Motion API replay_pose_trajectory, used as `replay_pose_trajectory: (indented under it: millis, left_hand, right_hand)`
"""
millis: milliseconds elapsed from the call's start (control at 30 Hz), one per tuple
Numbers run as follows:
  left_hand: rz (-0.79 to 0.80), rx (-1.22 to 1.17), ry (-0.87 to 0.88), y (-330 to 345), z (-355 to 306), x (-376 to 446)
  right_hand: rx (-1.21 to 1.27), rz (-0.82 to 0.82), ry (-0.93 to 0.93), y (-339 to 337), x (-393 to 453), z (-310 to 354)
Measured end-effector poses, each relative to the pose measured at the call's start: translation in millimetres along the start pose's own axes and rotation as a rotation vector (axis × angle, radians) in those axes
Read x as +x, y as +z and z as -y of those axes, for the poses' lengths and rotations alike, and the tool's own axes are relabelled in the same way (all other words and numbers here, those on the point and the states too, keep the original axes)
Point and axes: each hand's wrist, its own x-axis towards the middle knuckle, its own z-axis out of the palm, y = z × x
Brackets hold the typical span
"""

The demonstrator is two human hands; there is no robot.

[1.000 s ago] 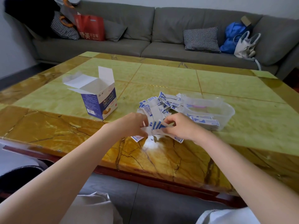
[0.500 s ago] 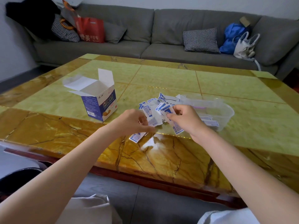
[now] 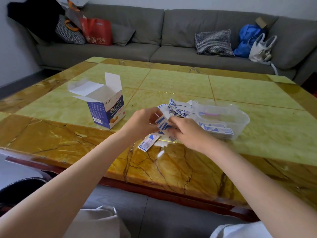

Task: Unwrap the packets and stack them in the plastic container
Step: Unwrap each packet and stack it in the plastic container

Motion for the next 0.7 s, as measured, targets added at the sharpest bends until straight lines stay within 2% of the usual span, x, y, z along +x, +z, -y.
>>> replay_pose_trajectory:
  millis: [100,233,300,400,467,567,633,700]
  left_hand:
    - [0.029,0.153,-0.064,-1.3,3.8,-1.9]
    - [0.287,0.457,-0.102,8.1,12.5,-7.4]
    - [0.346,0.482,-0.088,10.7,11.2,-5.6]
    - [0.351,0.421,-0.078,9.8,6.6,0.8]
    - [0.297,0.368,-0.084,9.5,6.1,2.0]
    - [0.132,0.253,-0.129,6.8,9.4,3.4]
    - [-0.027,0.114,-0.176,0.9,10.1,5.9]
    - [-0.154,-0.162,-0.26,-3.2,7.1,7.6]
  right_hand:
    - [-0.183,0.013,-0.017,0.6,-3.4,-5.0]
    - [-0.271,0.072,-0.041,2.7,-7.5,-11.9]
    - [-0.309,0.128,-0.064,7.9,-9.9,-11.3]
    - [-0.323,0.142,-0.088,12.3,-10.7,-11.2]
    - [-0.205,0.124,-0.01,10.3,-9.9,-10.3]
    - [0.073,0.033,0.147,4.1,-6.6,-7.1]
    - [0.413,0.011,0.309,0.2,-4.4,-4.3]
    - [0.807,0.072,0.429,-1.1,-3.5,-0.8]
